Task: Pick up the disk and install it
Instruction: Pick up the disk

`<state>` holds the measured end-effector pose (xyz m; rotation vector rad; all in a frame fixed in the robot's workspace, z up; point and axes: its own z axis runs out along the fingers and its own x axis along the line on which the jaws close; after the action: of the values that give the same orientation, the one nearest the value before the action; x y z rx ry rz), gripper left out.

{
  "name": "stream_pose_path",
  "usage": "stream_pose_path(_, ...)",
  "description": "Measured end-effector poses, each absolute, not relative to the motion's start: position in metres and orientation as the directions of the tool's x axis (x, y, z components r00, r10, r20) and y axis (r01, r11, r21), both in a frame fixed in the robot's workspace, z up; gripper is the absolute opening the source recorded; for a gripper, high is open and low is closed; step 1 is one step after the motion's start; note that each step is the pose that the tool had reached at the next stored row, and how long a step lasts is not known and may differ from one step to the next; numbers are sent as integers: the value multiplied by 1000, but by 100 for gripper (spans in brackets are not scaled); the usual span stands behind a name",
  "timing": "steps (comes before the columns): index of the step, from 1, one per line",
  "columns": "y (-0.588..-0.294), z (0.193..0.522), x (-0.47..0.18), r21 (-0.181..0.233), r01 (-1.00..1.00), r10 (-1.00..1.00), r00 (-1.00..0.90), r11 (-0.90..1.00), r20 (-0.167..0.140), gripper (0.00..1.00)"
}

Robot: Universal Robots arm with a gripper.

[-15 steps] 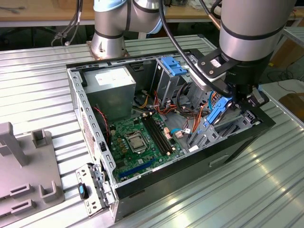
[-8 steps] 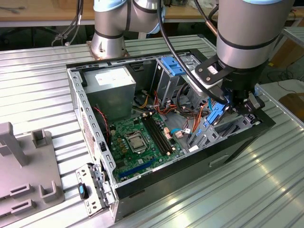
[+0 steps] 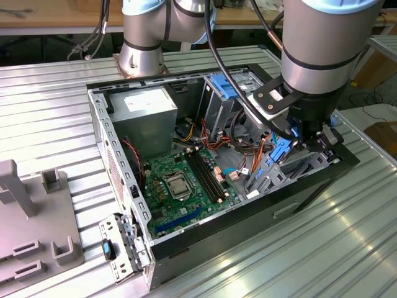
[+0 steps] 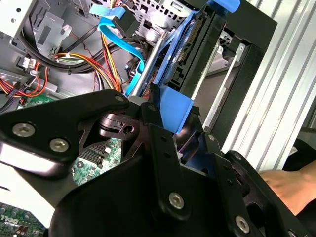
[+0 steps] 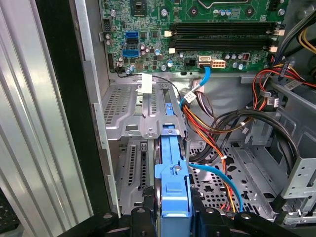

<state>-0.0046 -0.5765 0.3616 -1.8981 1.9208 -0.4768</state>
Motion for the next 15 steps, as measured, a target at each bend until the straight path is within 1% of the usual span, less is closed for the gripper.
stream_pose_path(13,-577,355,-4,-504,-864,-999,-1,25,-48,37)
stream_pose_path(14,-577,355,-4,-504,-864,-999,-1,24,-47,44)
stream_pose_path(15,-577,356,-5,-504,-864,-999,-1,25,-47,44)
